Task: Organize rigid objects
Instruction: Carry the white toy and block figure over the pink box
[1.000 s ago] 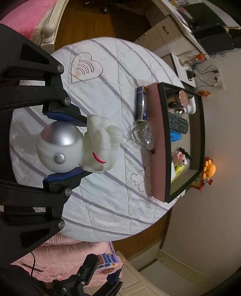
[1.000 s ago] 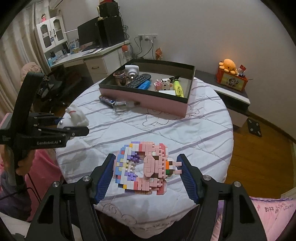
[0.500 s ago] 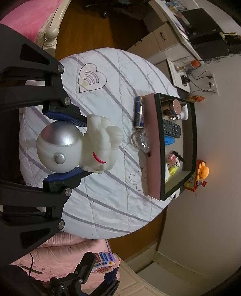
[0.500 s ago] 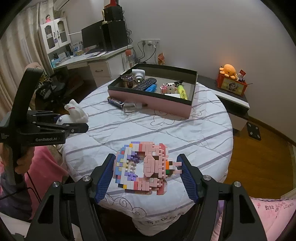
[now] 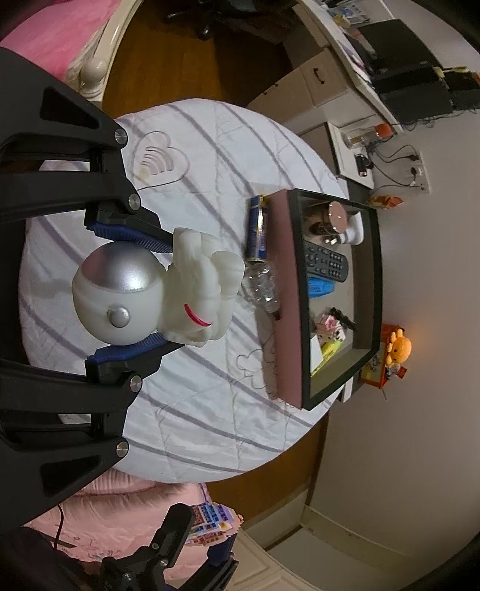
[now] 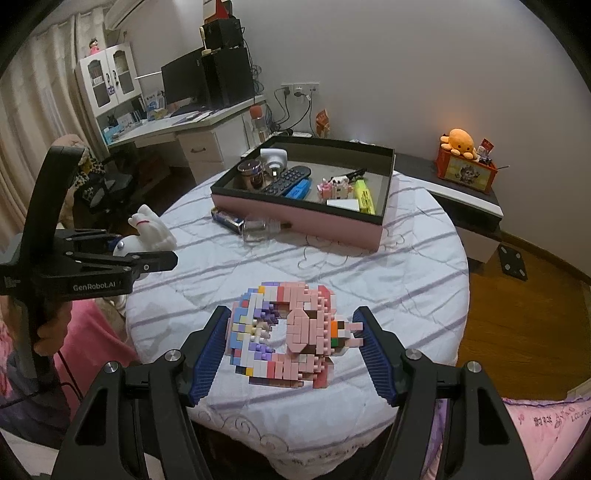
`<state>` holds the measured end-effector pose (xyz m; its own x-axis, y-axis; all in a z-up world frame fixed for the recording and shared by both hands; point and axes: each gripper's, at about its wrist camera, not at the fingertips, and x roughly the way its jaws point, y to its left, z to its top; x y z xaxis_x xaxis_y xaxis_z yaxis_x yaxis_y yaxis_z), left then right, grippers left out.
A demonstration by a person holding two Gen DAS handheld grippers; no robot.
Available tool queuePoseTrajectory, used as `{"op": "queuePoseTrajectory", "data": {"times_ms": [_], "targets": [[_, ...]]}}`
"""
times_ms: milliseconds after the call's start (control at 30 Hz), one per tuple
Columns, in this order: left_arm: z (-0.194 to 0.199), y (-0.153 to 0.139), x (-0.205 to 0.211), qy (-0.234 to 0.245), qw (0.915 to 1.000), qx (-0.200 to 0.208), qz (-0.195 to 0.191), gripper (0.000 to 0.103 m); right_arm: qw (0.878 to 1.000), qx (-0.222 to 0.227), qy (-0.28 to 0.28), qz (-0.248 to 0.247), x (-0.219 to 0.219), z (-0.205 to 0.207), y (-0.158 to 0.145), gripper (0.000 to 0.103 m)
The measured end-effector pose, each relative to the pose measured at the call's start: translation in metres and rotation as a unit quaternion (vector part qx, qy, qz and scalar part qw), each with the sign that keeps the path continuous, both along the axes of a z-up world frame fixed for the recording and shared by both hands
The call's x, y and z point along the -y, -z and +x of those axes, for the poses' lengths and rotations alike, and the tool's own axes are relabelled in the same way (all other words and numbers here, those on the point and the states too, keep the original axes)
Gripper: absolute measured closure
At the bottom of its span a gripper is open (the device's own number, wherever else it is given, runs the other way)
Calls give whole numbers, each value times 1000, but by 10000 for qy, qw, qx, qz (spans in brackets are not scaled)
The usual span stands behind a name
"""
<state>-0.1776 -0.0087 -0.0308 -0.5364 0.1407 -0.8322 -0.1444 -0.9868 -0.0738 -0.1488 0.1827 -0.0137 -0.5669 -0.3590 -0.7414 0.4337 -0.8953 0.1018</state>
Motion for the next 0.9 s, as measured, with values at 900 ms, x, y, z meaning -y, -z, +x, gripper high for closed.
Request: {"op": "queuePoseTrajectory", "data": {"times_ms": [900], "targets": [[-161, -9, -6, 299, 9987, -247, -317, 58, 9997, 155, -49, -158, 15, -171, 14, 34]]}}
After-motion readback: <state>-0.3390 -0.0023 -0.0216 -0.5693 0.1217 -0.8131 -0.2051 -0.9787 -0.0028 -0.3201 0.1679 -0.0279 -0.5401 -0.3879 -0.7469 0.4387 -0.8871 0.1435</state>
